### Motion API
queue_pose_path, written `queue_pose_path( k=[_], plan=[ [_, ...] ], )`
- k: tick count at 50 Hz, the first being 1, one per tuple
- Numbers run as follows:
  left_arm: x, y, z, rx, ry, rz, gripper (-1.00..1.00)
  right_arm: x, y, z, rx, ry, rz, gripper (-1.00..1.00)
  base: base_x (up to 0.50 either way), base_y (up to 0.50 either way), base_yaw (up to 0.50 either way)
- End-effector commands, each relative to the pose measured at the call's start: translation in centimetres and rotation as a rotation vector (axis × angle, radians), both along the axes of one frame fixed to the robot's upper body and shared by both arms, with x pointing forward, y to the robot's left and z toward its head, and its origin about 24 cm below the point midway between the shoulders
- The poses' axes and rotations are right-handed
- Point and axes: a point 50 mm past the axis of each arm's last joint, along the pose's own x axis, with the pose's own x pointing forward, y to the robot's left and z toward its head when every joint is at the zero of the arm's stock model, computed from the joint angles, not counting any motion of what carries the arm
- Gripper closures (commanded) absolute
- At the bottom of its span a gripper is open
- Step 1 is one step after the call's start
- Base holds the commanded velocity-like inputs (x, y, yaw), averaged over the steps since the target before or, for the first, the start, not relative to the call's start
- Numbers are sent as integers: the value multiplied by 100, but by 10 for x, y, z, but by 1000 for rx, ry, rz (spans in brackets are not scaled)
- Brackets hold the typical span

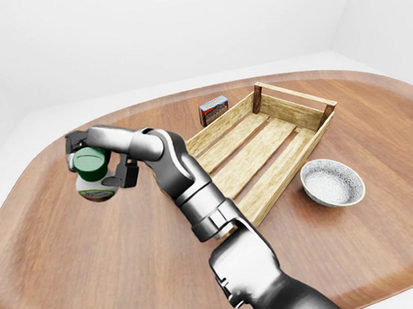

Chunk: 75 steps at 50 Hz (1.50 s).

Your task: Pick up the salad dressing and put it in the tray.

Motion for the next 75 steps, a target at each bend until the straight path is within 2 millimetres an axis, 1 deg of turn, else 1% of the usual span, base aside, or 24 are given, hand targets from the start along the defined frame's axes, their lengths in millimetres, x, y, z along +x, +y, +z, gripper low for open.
queue_pose_path(
  k=[1, 2, 3, 4, 8, 10, 13, 14, 19, 20, 22, 24, 28, 32, 33, 34, 41, 49, 53, 56, 59, 61, 66, 75],
  plan=[
    [-5, -8, 12, 52, -35, -3, -100, 29, -36, 53, 56, -52, -81, 100, 0, 0, 0],
    [-9, -10, 20, 43, -90, -3, -100, 31, -40, 56, 58, -55, -91, 100, 0, 0, 0],
    [-9, -11, 20, 54, -82, -6, -100, 33, -43, 59, 59, -54, -100, 100, 0, 0, 0],
    [-5, -6, 11, 39, -39, -1, -100, 39, -51, 62, 54, -51, -127, 100, 0, 0, 0],
    [-3, -2, 3, 34, 2, 5, -100, 55, -79, 67, 47, -12, -214, 100, 0, 0, 0],
    [-2, -3, 4, 41, 4, 5, -100, 63, -97, 65, 37, 10, -267, 100, 0, 0, 0],
    [-2, -4, 4, 44, 2, 6, -100, 70, -117, 59, 21, 39, -327, 100, 0, 0, 0],
    [-2, -5, 4, 48, 1, 5, -100, 74, -130, 51, 0, 57, -370, 100, 0, 0, 0],
    [-1, -7, 6, 54, -3, 4, -100, 81, -166, 46, 10, 81, -480, 100, 0, 0, 0],
    [-1, -8, 6, 56, -6, 3, -100, 82, -177, 45, 18, 88, -512, 100, 0, 0, 0],
    [-1, -8, 6, 57, -7, 4, -100, 83, -188, 43, 23, 95, -546, 100, 0, 0, 0],
    [-2, -8, 6, 58, -7, 5, -100, 85, -203, 36, 30, 120, -598, 100, 0, 0, 0],
    [-1, -8, 7, 58, -10, 5, -100, 86, -224, 18, 32, 171, -674, 100, 0, 0, 0],
    [-1, -8, 7, 58, -9, 5, -100, 86, -231, 13, 43, 185, -701, 100, 0, 0, 0],
    [-2, -8, 7, 60, -12, 6, -100, 85, -248, -1, 57, 225, -769, 100, 0, 0, 0],
    [-1, -9, 7, 59, -10, 5, -100, 85, -256, -8, 66, 247, -809, 100, 0, 0, 0],
    [0, -9, 7, 59, -8, 5, -100, 76, -292, -44, 108, 338, -977, 100, 0, 0, 0],
    [2, -9, 5, 58, 2, 3, -100, 68, -305, -75, 121, 392, -1085, 100, 0, 0, 0],
    [2, -10, 5, 60, 2, 1, -100, 64, -300, -95, 83, 418, -1111, 100, 0, 0, 0],
    [2, -9, 5, 59, 2, 4, -100, 63, -292, -105, 58, 429, -1109, 100, 0, 0, 0],
    [2, -9, 4, 59, 5, 5, -100, 66, -284, -104, 42, 421, -1091, 100, 0, 0, 0],
    [3, -9, 2, 55, 15, 4, -100, 65, -278, -109, -14, 424, -1067, 100, 0, 0, 0],
    [3, -6, 0, 52, 26, 10, -100, 67, -266, -111, -30, 421, -1044, 100, 0, 0, 0],
    [5, -5, -3, 45, 42, 11, -100, 66, -257, -119, -107, 413, -1023, 100, 0, 0, 0]
  ],
)
